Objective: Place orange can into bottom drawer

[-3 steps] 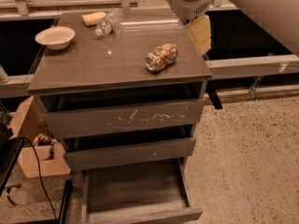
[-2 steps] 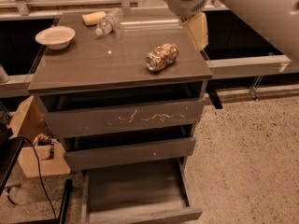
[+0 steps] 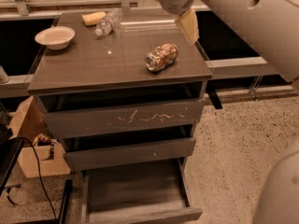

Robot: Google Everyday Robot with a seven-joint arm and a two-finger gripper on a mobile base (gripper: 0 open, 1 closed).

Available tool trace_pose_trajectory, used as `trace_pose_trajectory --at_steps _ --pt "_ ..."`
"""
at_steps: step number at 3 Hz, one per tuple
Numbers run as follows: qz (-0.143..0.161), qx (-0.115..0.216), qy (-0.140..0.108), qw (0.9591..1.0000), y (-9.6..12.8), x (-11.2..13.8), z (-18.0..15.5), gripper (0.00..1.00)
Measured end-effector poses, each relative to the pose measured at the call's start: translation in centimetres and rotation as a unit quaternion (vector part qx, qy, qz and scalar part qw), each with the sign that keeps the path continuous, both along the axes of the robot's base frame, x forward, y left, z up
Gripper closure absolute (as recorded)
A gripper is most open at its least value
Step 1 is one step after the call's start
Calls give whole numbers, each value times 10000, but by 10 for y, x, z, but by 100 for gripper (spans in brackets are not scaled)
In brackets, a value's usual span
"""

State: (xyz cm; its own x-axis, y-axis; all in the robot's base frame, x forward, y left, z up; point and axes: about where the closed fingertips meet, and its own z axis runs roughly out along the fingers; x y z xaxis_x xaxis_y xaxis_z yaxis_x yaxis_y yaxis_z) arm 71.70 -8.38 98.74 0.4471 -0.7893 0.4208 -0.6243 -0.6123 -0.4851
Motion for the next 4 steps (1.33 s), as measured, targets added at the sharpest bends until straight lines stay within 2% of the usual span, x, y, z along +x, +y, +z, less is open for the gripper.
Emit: trace_pose_trajectory --at_steps 1,2,3,4 --pt "196 97 317 9993 1 21 -14 0" --pt "349 451 663 9962 3 33 -24 0" --pt "485 863 977 9903 8 36 -33 0" --pt "613 1126 1266 9836 14 35 -43 0"
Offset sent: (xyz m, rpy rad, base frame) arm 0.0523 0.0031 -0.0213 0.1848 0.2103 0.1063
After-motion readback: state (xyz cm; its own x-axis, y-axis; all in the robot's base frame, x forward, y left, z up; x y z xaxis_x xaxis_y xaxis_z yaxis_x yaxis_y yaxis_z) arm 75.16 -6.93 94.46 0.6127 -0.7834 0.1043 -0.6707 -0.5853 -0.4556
